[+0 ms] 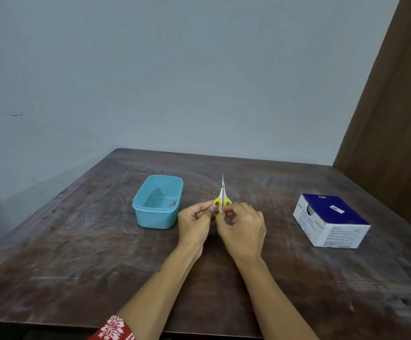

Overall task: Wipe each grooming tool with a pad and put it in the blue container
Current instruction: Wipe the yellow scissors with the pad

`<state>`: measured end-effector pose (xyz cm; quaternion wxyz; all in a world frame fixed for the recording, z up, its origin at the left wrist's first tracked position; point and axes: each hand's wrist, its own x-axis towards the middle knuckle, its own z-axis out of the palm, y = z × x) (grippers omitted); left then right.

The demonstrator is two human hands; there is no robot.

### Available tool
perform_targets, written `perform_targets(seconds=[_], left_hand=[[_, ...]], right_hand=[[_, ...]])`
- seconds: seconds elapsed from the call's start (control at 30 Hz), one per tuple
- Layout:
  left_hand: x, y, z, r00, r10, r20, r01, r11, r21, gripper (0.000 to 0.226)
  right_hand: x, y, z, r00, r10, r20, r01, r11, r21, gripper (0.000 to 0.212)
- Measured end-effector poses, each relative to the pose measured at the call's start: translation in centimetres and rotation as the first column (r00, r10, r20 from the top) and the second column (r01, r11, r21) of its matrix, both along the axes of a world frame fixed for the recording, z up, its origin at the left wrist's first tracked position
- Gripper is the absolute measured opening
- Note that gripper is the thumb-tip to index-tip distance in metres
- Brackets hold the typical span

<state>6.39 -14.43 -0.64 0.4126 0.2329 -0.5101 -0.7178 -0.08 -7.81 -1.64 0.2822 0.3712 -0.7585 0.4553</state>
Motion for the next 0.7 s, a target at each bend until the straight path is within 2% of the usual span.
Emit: perform_targets(seconds=[0.1, 0.23, 0.53, 0.7], left_hand=[[-0.1, 0.0, 0.0, 1.0, -0.007, 0.012, 0.007, 1.0, 0.002, 0.017], [-0.2, 0.1, 0.0, 0.999, -0.033, 0.017, 0.034, 0.999, -0.015, 0.015], [-0.2, 0.2, -0.4, 0.993, -0.08, 0.089, 0.092, 0.984, -0.15, 0.016], [-0.1, 0.6, -0.5, 0.976, -0.103, 0.192, 0.156, 0.947, -0.282, 0.018]], right_hand=[[-0.3, -0.2, -0.1, 0.998, -0.016, -0.057, 0.015, 1.0, -0.02, 0.005], [-0.9, -0.4, 0.0, 0.985, -0.069, -0.158, 0.062, 0.997, -0.046, 0.019], [-1.3, -0.1, 0.2, 0.992, -0.108, -0.072, 0.102, 0.991, -0.087, 0.024], [-2.0, -0.1, 0.6, 0.99, -0.138, 0.031, 0.141, 0.971, -0.193, 0.022]])
